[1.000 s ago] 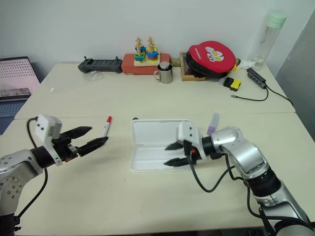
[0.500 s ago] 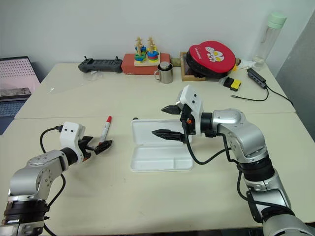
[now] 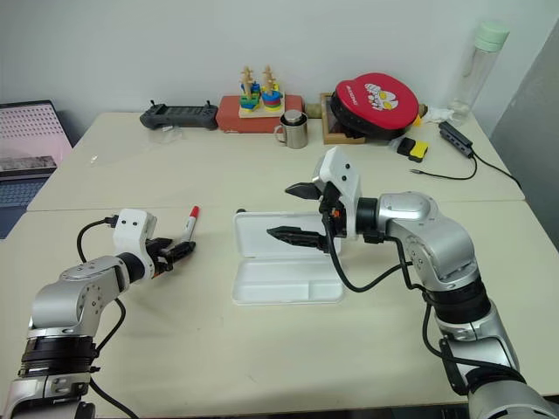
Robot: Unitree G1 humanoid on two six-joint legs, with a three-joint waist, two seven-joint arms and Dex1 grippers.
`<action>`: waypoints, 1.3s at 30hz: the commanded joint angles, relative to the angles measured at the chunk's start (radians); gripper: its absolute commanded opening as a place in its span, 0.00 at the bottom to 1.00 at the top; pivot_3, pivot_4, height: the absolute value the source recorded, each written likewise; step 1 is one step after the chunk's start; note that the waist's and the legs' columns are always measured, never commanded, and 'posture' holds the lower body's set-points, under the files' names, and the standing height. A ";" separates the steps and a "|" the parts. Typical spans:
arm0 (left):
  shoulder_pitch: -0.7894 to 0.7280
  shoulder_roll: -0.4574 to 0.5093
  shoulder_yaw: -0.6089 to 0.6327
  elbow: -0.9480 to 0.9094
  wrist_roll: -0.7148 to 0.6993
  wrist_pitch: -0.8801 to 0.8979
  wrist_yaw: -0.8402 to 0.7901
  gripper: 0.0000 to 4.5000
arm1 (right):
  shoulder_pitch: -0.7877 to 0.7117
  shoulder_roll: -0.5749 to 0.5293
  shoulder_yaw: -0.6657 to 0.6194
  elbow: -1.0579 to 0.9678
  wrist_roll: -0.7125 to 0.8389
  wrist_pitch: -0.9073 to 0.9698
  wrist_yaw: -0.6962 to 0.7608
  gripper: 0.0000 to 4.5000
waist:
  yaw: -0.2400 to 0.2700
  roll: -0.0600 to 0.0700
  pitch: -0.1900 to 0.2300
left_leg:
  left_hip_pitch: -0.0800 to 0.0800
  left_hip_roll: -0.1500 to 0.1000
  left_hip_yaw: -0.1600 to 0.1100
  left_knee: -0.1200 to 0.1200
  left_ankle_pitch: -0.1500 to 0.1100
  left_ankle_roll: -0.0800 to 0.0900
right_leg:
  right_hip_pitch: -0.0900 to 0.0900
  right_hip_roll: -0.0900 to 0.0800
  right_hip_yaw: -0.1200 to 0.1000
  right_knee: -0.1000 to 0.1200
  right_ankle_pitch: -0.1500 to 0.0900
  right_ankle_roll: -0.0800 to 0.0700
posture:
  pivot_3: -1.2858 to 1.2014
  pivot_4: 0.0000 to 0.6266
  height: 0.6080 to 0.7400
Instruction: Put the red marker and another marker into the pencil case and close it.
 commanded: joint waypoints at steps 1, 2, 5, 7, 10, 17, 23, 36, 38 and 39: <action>0.005 -0.016 -0.001 0.034 0.020 -0.010 0.008 0.42 | -0.032 -0.005 -0.037 -0.020 0.024 -0.015 -0.003 1.00 | 0.000 0.000 0.000 | 0.000 0.000 0.000 0.000 0.000 0.000 | 0.000 0.000 0.000 0.000 0.000 0.000 | 0.52 0.24 1.00; 0.003 -0.018 0.002 0.040 0.022 -0.014 0.011 0.38 | -0.033 -0.004 -0.038 -0.018 0.025 -0.016 -0.003 1.00 | 0.000 0.000 0.000 | 0.000 0.000 0.000 0.000 0.000 0.000 | 0.000 0.000 0.000 0.000 0.000 0.000 | 0.52 0.24 1.00; 0.001 -0.028 0.013 0.048 0.023 -0.024 0.019 0.25 | -0.034 -0.005 -0.037 -0.015 0.025 -0.019 -0.002 1.00 | 0.001 0.000 0.000 | 0.000 0.000 0.000 0.000 0.000 0.000 | 0.000 0.000 0.000 0.000 0.000 0.000 | 0.52 0.24 1.00; 0.002 -0.035 0.021 0.056 0.027 -0.035 0.030 0.16 | -0.034 -0.006 -0.038 -0.012 0.025 -0.023 -0.002 1.00 | 0.001 0.000 0.000 | 0.000 0.000 0.000 0.000 0.000 0.000 | 0.000 0.000 0.000 0.000 0.000 0.000 | 0.52 0.24 1.00; -0.007 -0.045 0.020 0.075 0.041 -0.068 0.045 0.10 | -0.035 -0.013 -0.049 -0.008 0.023 -0.033 -0.003 1.00 | 0.001 0.000 0.000 | 0.000 0.000 0.000 0.000 0.000 0.000 | 0.000 0.000 0.000 0.000 0.000 0.000 | 0.52 0.24 1.00; -0.191 0.000 0.062 -0.135 -0.111 -0.260 -0.209 0.10 | -0.032 -0.088 -0.144 -0.008 0.049 -0.040 0.014 1.00 | 0.011 -0.005 0.003 | -0.003 0.000 -0.002 0.003 0.000 0.000 | 0.000 0.000 0.000 0.000 0.000 0.000 | 0.52 0.24 1.00; -0.186 0.158 -0.161 -0.368 -0.154 -0.248 -0.562 0.10 | 0.001 -0.185 -0.202 -0.029 0.060 -0.045 0.025 1.00 | -0.004 -0.002 0.000 | -0.002 -0.002 0.003 0.000 0.000 0.000 | -0.002 -0.003 0.000 -0.002 0.000 0.001 | 0.52 0.24 1.00; -0.240 0.167 -0.511 -0.116 0.211 -0.546 -0.770 0.10 | 0.226 -0.327 -0.185 -0.259 0.089 0.075 -0.018 1.00 | 0.018 -0.001 0.003 | -0.003 -0.001 0.001 0.001 0.000 0.000 | -0.001 0.000 -0.001 -0.002 0.001 0.001 | 0.52 0.24 1.00; -0.242 0.147 -0.516 -0.100 0.223 -0.557 -0.771 0.10 | 0.244 -0.329 -0.186 -0.274 0.093 0.089 -0.031 1.00 | 0.018 -0.002 0.003 | -0.003 -0.001 0.001 0.001 0.000 0.000 | -0.002 0.000 -0.001 -0.002 0.001 0.001 | 0.52 0.24 1.00; -0.242 0.139 -0.518 -0.093 0.229 -0.564 -0.771 0.10 | 0.247 -0.330 -0.188 -0.279 0.097 0.095 -0.037 1.00 | 0.018 -0.002 0.003 | -0.003 0.000 0.001 0.001 0.000 0.000 | -0.002 0.000 -0.001 -0.002 0.001 0.001 | 0.52 0.24 1.00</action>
